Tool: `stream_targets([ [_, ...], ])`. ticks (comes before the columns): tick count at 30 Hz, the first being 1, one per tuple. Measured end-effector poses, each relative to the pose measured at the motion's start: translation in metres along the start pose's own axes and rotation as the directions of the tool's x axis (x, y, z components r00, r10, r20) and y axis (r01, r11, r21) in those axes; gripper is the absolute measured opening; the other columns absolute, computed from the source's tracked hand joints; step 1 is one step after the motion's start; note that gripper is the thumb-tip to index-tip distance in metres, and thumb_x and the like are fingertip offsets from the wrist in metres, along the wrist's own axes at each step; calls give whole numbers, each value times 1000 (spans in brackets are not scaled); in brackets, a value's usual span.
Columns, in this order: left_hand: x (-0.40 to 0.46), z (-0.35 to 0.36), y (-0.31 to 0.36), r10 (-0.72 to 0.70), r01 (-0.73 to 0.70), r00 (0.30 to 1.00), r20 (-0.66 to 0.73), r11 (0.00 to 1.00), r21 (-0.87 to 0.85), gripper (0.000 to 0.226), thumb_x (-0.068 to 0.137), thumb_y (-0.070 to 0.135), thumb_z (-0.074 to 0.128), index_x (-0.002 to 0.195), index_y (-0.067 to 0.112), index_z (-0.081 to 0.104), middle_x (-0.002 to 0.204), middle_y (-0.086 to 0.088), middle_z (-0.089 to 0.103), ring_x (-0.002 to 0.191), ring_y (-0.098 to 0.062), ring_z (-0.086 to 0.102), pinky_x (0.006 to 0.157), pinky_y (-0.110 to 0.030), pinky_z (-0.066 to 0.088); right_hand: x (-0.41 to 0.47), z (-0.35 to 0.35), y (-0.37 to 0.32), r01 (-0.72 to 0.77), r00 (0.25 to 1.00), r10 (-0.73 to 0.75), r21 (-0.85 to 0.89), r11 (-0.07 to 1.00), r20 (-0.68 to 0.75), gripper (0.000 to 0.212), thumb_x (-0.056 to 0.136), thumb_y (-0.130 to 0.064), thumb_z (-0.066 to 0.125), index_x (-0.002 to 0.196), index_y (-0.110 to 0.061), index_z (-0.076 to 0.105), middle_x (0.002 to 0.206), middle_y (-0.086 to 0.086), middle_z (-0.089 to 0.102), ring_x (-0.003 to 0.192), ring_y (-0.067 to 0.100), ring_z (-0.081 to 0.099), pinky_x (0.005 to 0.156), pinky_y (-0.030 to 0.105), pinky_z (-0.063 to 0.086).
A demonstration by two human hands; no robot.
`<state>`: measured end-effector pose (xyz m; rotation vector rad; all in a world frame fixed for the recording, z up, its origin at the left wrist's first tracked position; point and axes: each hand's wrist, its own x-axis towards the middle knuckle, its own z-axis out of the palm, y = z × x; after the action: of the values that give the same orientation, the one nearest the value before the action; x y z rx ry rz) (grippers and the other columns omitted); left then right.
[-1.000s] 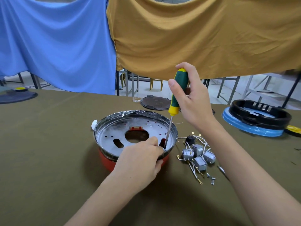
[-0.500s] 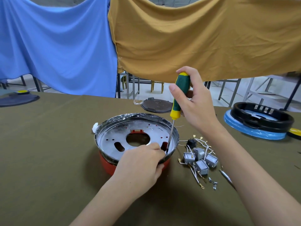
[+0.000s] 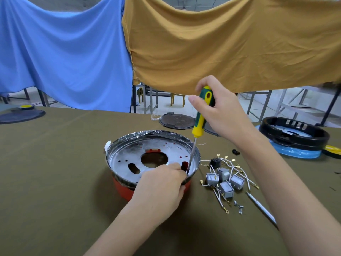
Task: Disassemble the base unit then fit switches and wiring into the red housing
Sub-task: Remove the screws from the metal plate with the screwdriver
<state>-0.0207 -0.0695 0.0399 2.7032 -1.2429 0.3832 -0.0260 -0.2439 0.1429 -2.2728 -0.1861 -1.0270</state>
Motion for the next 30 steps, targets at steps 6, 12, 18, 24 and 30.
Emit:
stream_targets([
  [6, 0, 0, 0, -7, 7, 1000, 9, 1000, -1, 22, 101, 38, 43, 115, 28, 58, 112, 10, 50, 100, -13, 56, 70, -30, 49, 3, -11, -3, -117, 973, 77, 180, 977, 219, 24, 96, -28, 43, 116, -37, 54, 95, 14, 56, 57, 5, 39, 56, 21, 35],
  [12, -1, -2, 1, -19, 19, 1000, 15, 1000, 0, 20, 101, 39, 43, 112, 28, 57, 110, 10, 49, 99, -12, 56, 63, -27, 36, 2, 0, -4, 29, 1000, -30, -200, 979, -3, 20, 94, -40, 59, 91, -20, 57, 63, -8, 45, 58, 9, 42, 54, 28, 34],
  [18, -1, -3, 2, -32, 32, 999, 16, 999, -12, 17, 100, 40, 44, 107, 30, 57, 110, 11, 49, 99, -10, 56, 58, -26, 30, 2, -6, -5, -44, 987, 40, 23, 999, 156, 35, 95, -16, 44, 124, -32, 57, 105, -9, 55, 80, 1, 51, 69, 19, 38],
  [24, -2, -3, 2, -37, 37, 999, 6, 999, -12, 18, 100, 40, 44, 108, 30, 57, 109, 11, 49, 98, -10, 55, 57, -26, 28, 1, -5, -7, -17, 1000, 15, -258, 966, -9, 24, 93, -41, 61, 86, -18, 56, 65, -7, 43, 61, 11, 41, 56, 29, 31],
  [30, -2, -3, 3, -42, 42, 999, -3, 999, -7, 21, 101, 40, 44, 111, 30, 58, 109, 11, 50, 96, -9, 55, 52, -23, 25, 3, -16, -12, -132, 985, 140, -85, 988, 103, 28, 96, -21, 40, 111, -25, 64, 97, -7, 60, 74, -1, 55, 57, 13, 38],
])
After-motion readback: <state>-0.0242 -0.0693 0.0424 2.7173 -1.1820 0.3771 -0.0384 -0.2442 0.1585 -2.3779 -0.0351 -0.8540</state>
